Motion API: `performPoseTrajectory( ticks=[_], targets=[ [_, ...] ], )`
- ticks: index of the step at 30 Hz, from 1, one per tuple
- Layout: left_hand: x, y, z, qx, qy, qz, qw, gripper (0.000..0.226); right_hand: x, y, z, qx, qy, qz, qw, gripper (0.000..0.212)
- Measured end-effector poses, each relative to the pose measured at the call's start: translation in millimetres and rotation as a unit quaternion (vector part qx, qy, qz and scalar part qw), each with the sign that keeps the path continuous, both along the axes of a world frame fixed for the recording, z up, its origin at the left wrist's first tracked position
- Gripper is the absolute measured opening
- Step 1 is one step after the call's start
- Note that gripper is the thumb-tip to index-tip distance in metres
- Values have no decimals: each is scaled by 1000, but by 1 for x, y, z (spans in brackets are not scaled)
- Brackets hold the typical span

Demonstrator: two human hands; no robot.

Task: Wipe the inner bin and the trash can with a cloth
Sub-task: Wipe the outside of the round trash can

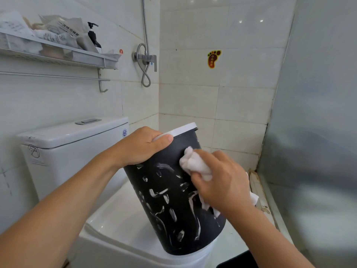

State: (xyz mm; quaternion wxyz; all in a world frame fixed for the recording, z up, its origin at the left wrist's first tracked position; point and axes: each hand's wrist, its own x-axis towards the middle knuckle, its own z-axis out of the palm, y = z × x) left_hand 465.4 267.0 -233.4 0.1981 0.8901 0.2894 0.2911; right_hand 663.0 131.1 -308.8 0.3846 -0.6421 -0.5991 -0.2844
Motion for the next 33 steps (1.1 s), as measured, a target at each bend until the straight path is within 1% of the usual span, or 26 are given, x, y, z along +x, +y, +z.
performPoseTrajectory(
  ticks=[2,3,5,7,9,11,14,15,16,17,19,20,21,23,26,28,29,31,33],
  targets=[
    [1,-2,1,-2,6,-1,1000,55,5,5,7,4,30,-44,999,33],
    [2,-2,1,-2,7,0,1000,55,5,5,8,5,25,-51,998,33],
    [2,0,2,3,3,5,1000,54,0,-2,0,-4,-21,-20,1000,36],
    [1,1,2,6,-3,10,1000,55,-6,-13,-11,-42,-77,36,995,41],
    [0,2,2,4,-1,11,1000,55,-6,-20,-17,-60,-88,60,992,41],
    [1,1,1,3,6,6,1000,56,-2,-15,-12,-44,-60,46,996,39],
    [4,-3,1,10,17,-11,1000,56,4,-4,1,-18,60,-11,998,34],
    [5,-4,1,11,18,-13,1000,55,4,-3,3,-10,86,-28,996,33],
    [6,-5,1,11,17,-12,1000,54,3,-4,1,-4,79,-35,996,35],
    [7,-4,1,9,14,-8,1000,54,-1,-7,-4,-2,49,-27,998,39],
    [7,-2,3,9,8,3,1000,54,-11,-17,-16,-25,-48,25,998,47],
    [6,0,3,8,5,8,1000,54,-15,-20,-21,-40,-85,49,994,47],
    [4,2,3,5,2,11,1000,54,-17,-21,-22,-49,-101,60,992,44],
    [3,4,3,-2,-6,8,1000,55,-12,-13,-17,-43,-70,44,996,41],
    [2,2,2,-7,-8,0,1000,54,-3,-1,-6,-5,56,-25,998,34],
    [1,1,2,-12,-7,-3,1000,54,1,2,-5,2,128,-28,991,31],
    [1,1,2,-15,-9,-6,1000,54,1,2,-7,7,137,-21,990,31],
    [0,2,3,-29,-10,-9,999,54,-2,-1,-9,12,129,-7,992,33],
    [-1,3,6,-40,8,-4,999,54,-3,-3,-9,12,128,2,992,34]
  ],
)
